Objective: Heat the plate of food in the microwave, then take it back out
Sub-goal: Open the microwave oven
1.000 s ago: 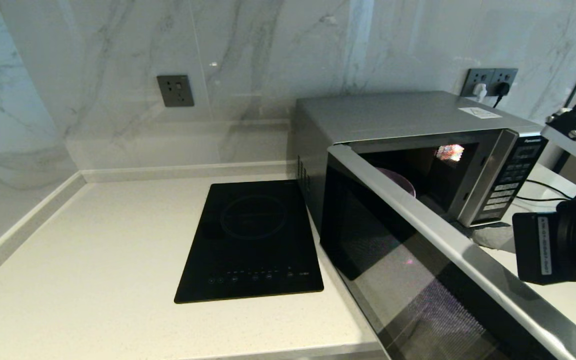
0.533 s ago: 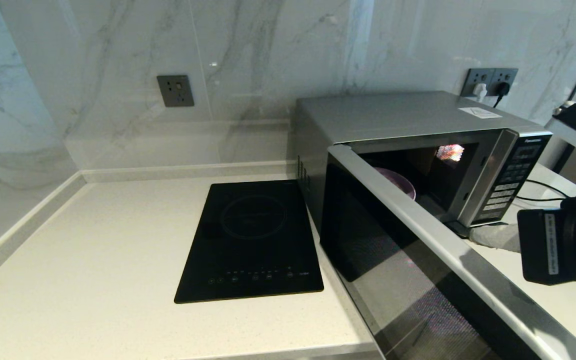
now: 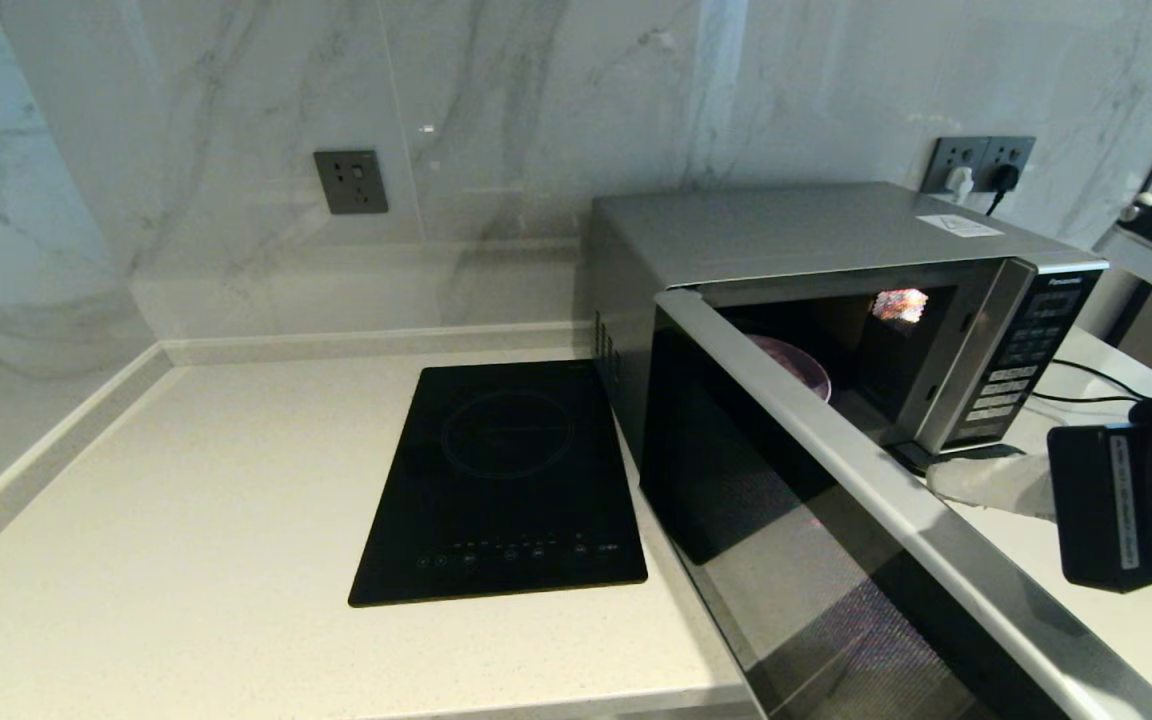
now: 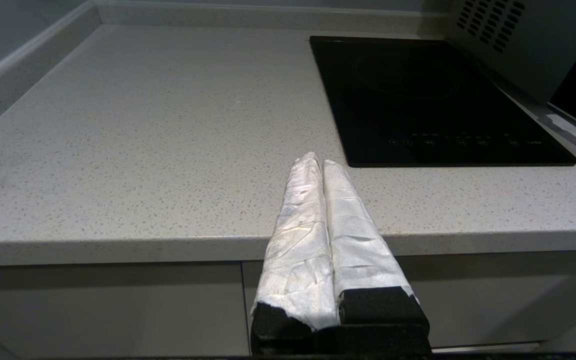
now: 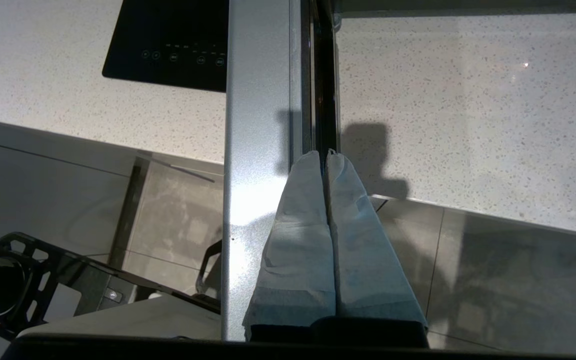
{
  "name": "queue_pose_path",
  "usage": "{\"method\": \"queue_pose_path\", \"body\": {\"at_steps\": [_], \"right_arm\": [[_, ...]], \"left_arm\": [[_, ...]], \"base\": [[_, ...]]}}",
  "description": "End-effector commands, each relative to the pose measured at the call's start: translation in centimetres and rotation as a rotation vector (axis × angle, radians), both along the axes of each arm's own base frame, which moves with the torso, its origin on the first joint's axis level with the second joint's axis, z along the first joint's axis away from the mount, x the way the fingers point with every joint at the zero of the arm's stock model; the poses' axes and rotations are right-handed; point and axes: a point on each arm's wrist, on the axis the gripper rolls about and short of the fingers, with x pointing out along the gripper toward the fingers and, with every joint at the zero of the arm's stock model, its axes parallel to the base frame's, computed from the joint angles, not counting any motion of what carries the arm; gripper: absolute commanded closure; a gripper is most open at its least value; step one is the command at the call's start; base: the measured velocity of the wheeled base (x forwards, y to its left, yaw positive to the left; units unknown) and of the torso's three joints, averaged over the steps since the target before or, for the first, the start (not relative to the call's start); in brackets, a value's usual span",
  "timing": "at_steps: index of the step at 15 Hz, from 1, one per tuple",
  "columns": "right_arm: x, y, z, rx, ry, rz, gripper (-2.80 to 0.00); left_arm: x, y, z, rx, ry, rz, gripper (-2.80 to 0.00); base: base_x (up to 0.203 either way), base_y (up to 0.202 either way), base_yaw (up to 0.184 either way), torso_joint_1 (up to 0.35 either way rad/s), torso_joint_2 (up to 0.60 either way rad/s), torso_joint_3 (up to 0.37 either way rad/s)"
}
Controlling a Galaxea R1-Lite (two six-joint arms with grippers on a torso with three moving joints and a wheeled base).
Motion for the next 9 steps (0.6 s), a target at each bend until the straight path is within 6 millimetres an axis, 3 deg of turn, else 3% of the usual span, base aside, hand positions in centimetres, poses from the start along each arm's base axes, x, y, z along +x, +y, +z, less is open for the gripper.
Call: {"method": "queue_pose_path", "body": {"at_steps": [1,9], "right_arm": [[0.1,0.2,-0.5,-0.011,0.02,0.007,0.0],[-0.6,1.4,-0.8,0.004,0.054,0.082,0.0]], "left_arm": [[0.0,0.0,0.0,-0.001,0.001,0.001,0.0],[0.0,0.0,0.0,-0.001,0.001,0.001,0.0]], "base": [[0.0,0.0,0.0,0.0,0.0,0.0],[0.0,0.0,0.0,0.0,0.0,0.0]]}}
